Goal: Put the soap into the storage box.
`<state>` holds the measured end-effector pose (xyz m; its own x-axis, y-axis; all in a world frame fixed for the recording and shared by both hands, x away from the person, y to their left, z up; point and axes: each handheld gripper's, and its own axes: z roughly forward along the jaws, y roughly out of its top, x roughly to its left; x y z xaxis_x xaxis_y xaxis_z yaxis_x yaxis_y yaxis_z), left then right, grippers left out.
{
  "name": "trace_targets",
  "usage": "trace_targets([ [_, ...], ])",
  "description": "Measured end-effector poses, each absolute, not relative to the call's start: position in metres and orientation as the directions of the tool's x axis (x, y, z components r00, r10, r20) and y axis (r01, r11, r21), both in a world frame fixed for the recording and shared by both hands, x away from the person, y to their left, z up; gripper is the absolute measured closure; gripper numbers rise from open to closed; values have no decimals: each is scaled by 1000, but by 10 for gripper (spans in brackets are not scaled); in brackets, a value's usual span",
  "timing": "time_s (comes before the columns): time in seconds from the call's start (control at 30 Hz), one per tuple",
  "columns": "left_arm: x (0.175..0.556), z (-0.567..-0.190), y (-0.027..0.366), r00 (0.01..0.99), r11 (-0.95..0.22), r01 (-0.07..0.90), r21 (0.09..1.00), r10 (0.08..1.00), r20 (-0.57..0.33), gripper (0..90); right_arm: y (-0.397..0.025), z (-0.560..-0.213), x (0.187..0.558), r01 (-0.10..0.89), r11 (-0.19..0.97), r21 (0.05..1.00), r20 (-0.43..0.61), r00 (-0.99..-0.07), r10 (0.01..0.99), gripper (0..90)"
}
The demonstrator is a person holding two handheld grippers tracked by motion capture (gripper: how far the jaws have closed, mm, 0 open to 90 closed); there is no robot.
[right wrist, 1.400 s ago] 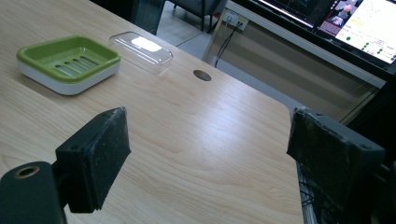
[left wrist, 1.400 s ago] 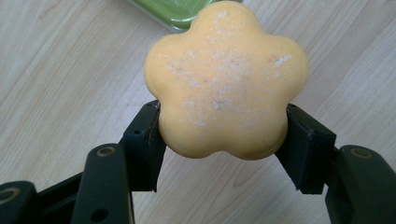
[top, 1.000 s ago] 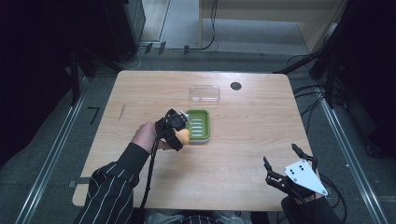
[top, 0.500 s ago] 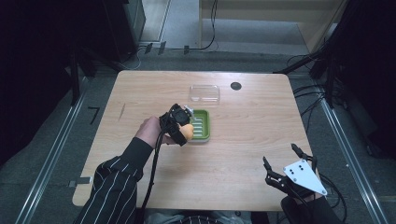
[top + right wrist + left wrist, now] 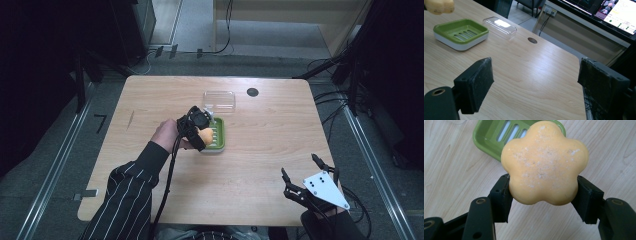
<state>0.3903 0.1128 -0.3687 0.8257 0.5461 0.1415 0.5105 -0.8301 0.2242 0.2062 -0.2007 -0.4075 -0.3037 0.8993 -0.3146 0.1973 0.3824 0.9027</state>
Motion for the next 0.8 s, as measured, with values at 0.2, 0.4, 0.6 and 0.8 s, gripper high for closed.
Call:
trace_targets([
  [0.2, 396, -367, 108, 829, -833, 503, 230, 541, 144, 396, -201, -408, 206, 199, 384, 902, -315, -304, 899, 133],
  [0.4, 402, -367, 103, 833, -837, 492, 240, 533, 148, 396, -202, -408, 206, 196, 386, 901, -318, -304, 898, 133],
  [0.6, 407, -367, 98, 840, -843, 480, 243, 521, 150, 396, -202, -408, 206, 198, 385, 902, -317, -303, 899, 133],
  [0.8, 411, -370, 94, 846, -848, 468, 246, 511, 152, 397, -202, -408, 205, 200, 382, 902, -315, -300, 901, 133],
])
